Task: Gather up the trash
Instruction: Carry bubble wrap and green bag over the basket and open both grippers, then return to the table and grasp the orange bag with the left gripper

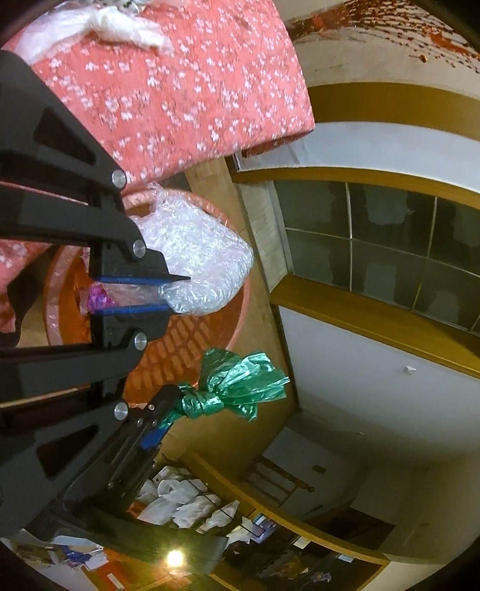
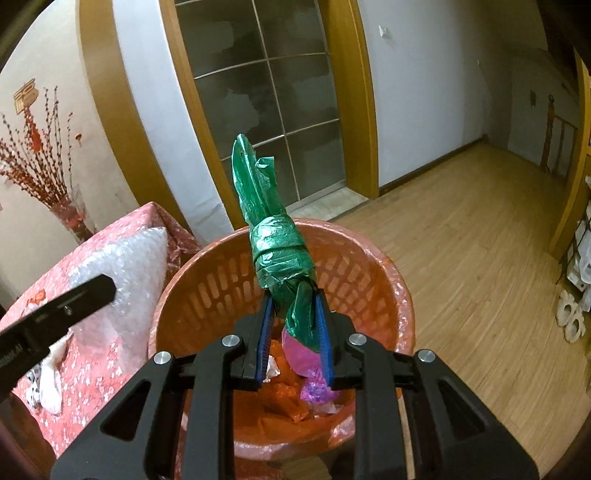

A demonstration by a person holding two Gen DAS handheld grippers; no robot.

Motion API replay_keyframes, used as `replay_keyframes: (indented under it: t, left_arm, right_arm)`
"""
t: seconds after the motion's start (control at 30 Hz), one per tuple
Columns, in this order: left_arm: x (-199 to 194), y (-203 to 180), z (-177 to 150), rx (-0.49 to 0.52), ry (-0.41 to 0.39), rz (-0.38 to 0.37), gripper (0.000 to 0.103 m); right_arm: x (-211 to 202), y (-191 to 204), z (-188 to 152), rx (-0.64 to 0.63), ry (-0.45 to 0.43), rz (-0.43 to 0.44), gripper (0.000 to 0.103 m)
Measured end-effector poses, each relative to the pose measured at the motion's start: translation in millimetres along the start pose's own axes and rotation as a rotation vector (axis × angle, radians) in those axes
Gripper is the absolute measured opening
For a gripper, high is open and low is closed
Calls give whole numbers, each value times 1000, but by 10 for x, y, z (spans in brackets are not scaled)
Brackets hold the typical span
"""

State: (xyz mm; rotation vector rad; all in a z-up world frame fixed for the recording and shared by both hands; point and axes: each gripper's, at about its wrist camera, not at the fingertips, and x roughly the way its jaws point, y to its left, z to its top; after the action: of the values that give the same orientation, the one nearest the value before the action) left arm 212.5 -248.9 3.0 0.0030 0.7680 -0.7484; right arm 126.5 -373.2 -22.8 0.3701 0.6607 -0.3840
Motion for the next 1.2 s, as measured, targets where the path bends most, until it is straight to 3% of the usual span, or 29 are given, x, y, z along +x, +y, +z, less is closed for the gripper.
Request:
replay_keyframes:
  t: [0.1,0.17,0.23,0.3,0.57,0.8,1.2]
  left_arm:
    - [100,-50,-7,7,17,-3,12]
    - [155,-75,-26,4,28,8,13]
    - [183,-41,-34,-3,36,15,22]
    - [190,20,-47,-14,34,31,38]
    - [21,362,-104,-50,20,127,54]
    - [-314,635,-227,-52,-5,249,65]
    - [-948,1339,-403,-138,-57,370,70]
  right_arm:
    - [49,-2,23,-4,8,4,23]
    - [49,-2,3,-10,8,5,31]
    - [55,0,-9,-18,6,-6,41]
    - [49,-18,-26,-21,3,-12,48]
    - [0,-48,-17,-31,-9,-37,62]
    - [-59,99,-55,-58,-19,-29,66]
    - [-188,742,-166,-160,-18,64,67]
